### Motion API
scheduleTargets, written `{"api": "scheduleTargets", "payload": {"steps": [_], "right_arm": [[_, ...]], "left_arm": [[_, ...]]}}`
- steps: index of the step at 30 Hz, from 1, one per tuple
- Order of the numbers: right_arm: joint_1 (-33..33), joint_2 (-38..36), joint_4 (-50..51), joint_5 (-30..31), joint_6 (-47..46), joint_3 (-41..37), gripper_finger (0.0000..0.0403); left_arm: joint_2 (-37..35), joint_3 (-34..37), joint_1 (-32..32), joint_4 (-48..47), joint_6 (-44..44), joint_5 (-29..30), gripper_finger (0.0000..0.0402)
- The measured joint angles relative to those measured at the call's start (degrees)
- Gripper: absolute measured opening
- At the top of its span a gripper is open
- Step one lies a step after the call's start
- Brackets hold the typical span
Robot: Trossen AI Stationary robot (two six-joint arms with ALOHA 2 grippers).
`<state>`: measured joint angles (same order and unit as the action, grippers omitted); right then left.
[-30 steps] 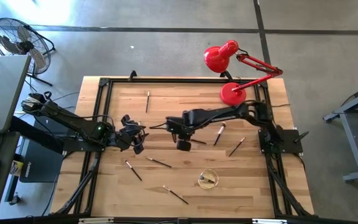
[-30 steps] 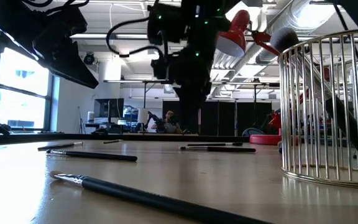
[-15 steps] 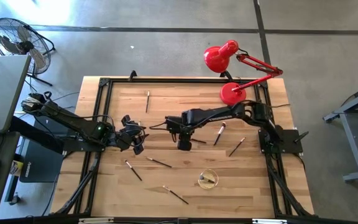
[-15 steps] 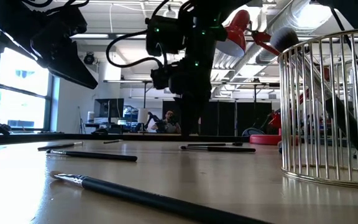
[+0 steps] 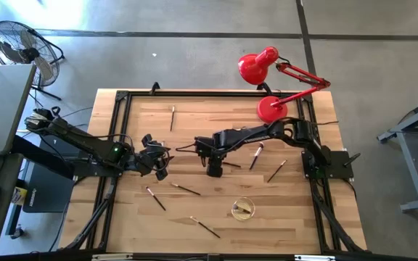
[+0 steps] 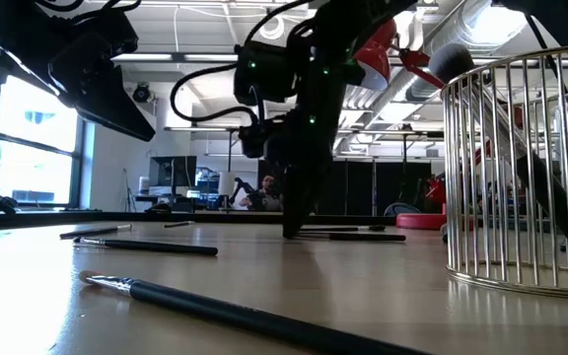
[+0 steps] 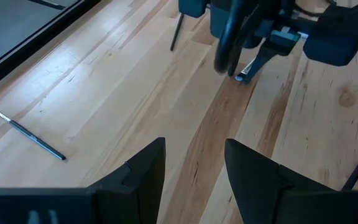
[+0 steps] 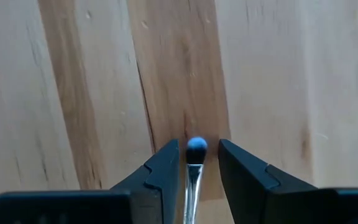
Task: Pick & Place Makeup Brushes
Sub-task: Put the eyeshadow brush into the gold makeup holder
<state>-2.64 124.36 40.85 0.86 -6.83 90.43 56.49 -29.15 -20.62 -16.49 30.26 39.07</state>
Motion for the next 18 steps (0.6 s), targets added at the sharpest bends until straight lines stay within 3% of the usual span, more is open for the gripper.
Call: {"api": "scheduleTargets", "payload": {"steps": [7,14,18], "right_arm": [[-0.10,-0.55,-4.38,0.04,-1.57,-4.84,0.0102],[-0.13,-0.36,-4.70,-0.17,-1.71,-4.79,0.0014],[-0.15,-0.29,-5.68,-1.20,-1.80,-4.83,0.0010]], "left_arm": [[0.00,0.00,0.00,-0.01,0.00,0.00,0.0162],[0.00,0.00,0.00,-0.02,0.00,0.04,0.0162],[0.00,0.00,0.00,0.00,0.00,0.05,0.0162]]}}
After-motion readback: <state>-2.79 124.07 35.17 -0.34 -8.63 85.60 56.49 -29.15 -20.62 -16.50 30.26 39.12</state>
